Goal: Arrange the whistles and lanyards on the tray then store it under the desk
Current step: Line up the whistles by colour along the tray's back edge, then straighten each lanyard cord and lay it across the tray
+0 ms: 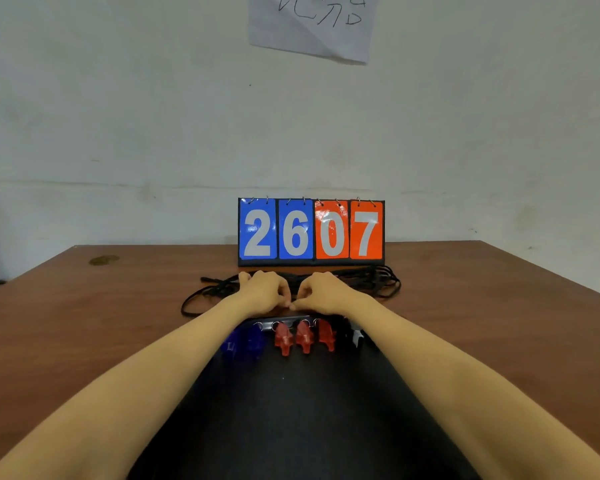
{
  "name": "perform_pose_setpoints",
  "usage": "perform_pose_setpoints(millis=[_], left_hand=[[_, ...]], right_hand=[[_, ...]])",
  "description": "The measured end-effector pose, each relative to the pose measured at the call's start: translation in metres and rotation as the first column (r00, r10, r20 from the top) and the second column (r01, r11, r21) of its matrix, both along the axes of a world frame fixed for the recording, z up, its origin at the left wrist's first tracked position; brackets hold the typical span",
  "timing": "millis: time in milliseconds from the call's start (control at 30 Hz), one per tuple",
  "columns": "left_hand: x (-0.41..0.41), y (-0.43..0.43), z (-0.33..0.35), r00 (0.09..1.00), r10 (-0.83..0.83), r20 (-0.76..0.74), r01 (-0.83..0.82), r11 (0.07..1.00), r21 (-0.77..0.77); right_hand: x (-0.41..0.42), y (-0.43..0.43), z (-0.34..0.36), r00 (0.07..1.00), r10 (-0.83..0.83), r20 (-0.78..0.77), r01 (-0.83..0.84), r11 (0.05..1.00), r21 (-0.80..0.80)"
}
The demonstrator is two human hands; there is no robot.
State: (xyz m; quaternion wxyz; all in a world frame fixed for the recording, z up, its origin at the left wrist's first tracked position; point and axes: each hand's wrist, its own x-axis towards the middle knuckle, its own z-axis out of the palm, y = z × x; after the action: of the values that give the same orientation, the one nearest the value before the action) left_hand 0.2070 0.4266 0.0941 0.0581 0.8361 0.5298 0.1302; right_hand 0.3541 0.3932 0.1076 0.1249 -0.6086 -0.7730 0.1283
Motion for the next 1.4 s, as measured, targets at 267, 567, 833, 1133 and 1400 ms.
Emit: perform_pose_setpoints(millis=[267,567,833,1133,1400], left_hand=[[-0.009,-0.009,0.004,0.994,0.026,0.109,-0.024,1.000,-0.016],[-0.010,-0.033,0.051,0.791,-0.066,0.609,0.172,0.978,-0.117],[-0.012,-0.033,0.071,0.887,-0.022,0.462,-0.004,0.999,0.053],[-0.049,-0.024,0.092,0.912,0.166,0.375,-0.291,0.907,0.305],[-0.072,-0.053,0.115,0.933,0.215,0.288,-0.313,0.880,0.358]], right_hand=[[-0.013,0.003,-0.003,0.999,-0.049,-0.011,0.050,0.995,0.083],[0.004,-0.029,0.080,0.888,-0.036,-0.459,0.112,0.984,0.138],[0.046,-0.053,0.127,0.452,-0.091,-0.888,0.337,0.939,0.075],[0.108,-0.075,0.134,-0.239,0.012,-0.971,0.256,0.965,-0.051],[0.128,-0.111,0.125,-0.311,-0.050,-0.949,0.292,0.945,-0.145]])
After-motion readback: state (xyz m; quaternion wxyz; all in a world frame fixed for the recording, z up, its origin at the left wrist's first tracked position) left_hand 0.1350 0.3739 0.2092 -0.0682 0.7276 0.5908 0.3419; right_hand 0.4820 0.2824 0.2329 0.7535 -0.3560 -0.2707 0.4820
